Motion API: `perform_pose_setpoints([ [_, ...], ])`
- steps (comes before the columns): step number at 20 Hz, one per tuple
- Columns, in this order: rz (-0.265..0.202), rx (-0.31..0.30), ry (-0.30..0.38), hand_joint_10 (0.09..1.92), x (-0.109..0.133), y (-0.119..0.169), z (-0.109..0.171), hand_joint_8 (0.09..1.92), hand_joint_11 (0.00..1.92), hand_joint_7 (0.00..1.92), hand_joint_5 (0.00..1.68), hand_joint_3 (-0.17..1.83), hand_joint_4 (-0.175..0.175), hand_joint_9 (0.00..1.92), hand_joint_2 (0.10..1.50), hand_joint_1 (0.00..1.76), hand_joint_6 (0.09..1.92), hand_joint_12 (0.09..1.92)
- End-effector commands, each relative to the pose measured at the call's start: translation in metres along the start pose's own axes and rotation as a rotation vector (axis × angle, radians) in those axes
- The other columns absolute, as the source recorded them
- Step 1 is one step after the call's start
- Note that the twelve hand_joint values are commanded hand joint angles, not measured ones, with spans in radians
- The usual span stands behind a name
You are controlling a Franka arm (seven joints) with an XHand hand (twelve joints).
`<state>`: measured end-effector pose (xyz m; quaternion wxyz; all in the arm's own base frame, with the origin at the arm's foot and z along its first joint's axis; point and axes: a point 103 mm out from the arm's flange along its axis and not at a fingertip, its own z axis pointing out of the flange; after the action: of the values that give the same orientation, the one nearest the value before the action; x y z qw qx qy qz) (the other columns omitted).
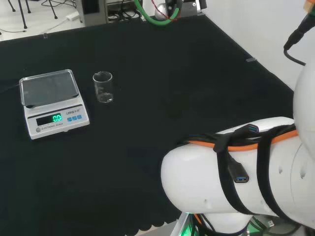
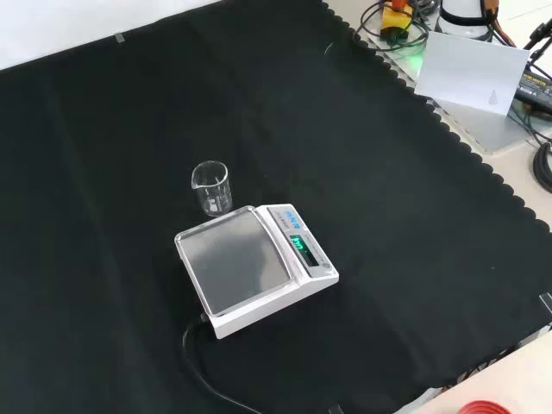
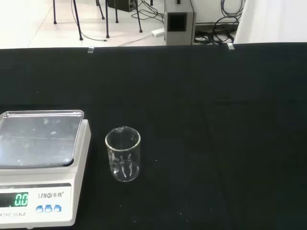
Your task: Pick up the beaker.
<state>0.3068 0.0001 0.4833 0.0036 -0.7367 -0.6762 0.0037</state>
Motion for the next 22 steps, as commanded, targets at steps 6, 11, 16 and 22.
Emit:
perform_pose_setpoints([
  [6, 0.005, 0.004, -0.003, 0.84, -0.009, 0.005, 0.004, 0.67, 0.11, 0.2, 0.32, 0.26, 0.015, 0.28, 0.69, 0.52, 0.09, 1.53],
  [11, 0.002, -0.002, 0.007, 0.84, -0.009, 0.015, 0.011, 0.67, 0.12, 0.2, 0.33, 0.24, 0.015, 0.29, 0.7, 0.52, 0.09, 1.53],
  [16, -0.019, 0.014, 0.03, 0.84, -0.001, 0.052, 0.027, 0.67, 0.12, 0.2, 0.33, 0.23, 0.016, 0.32, 0.7, 0.52, 0.09, 1.53],
  [22, -0.029, 0.042, 0.032, 0.82, -0.003, 0.094, 0.051, 0.67, 0.14, 0.2, 0.34, 0.22, 0.016, 0.34, 0.7, 0.52, 0.09, 1.52],
])
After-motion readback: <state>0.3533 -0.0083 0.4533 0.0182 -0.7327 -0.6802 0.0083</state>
